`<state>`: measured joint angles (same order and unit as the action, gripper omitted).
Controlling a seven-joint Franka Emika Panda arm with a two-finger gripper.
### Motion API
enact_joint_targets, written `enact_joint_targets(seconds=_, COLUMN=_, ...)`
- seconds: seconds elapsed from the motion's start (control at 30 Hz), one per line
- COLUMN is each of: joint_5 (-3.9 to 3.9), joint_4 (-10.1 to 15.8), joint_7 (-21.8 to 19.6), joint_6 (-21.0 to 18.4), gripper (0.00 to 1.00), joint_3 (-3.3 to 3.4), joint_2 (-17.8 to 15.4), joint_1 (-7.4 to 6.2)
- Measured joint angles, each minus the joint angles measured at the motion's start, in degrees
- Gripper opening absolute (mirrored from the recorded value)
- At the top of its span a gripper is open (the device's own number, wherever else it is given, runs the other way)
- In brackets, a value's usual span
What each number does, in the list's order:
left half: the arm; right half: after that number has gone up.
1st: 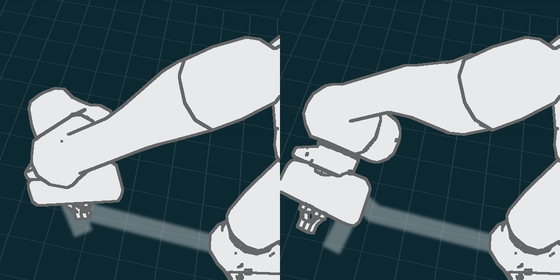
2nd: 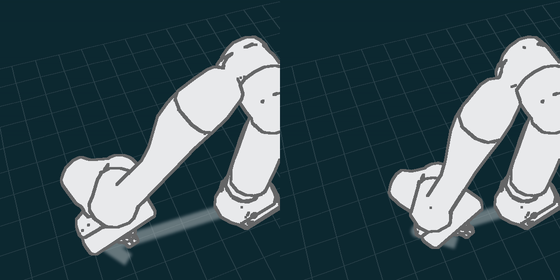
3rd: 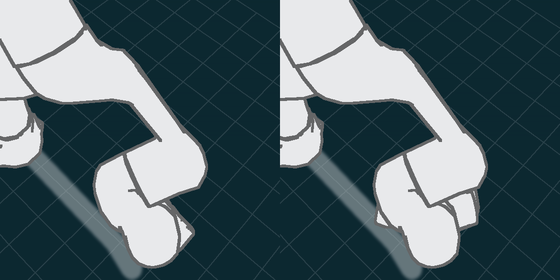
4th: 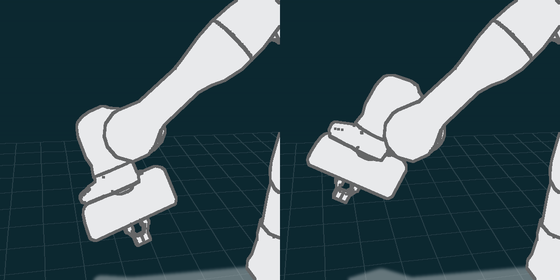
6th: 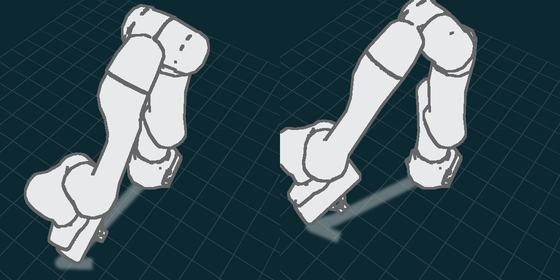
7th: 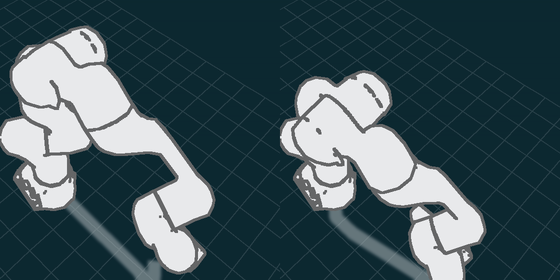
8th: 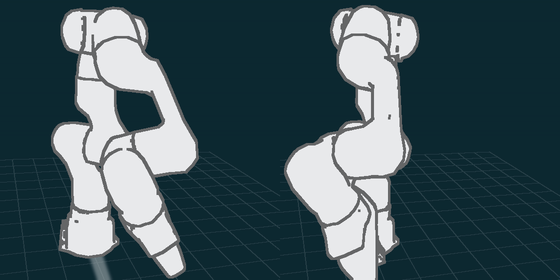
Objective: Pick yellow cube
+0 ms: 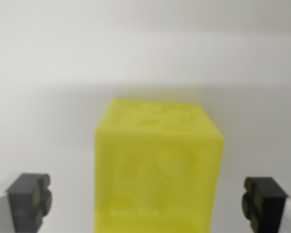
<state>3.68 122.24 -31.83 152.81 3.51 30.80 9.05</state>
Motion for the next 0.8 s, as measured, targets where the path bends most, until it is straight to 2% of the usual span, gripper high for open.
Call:
enact_joint_targets(seconds=0.43, joint_5=1.12, joint_4=-1.27, joint_7=1.01, joint_6=3.12, gripper=1.00, joint_3=-0.02, joint_2=4.40, joint_1=0.00)
enact_joint_targets(seconds=0.67, joint_5=1.36, joint_4=-1.42, joint_7=1.27, joint_6=3.42, gripper=1.00, joint_3=0.02, joint_2=4.85, joint_1=-0.03)
enact_joint_targets(seconds=0.7, joint_5=1.37, joint_4=-1.43, joint_7=1.28, joint_6=3.42, gripper=0.00, joint_3=0.02, joint_2=4.86, joint_1=-0.03)
enact_joint_targets(seconds=0.8, joint_5=1.37, joint_4=-1.37, joint_7=1.28, joint_6=3.34, gripper=0.00, joint_3=0.03, joint_2=4.71, joint_1=-0.05)
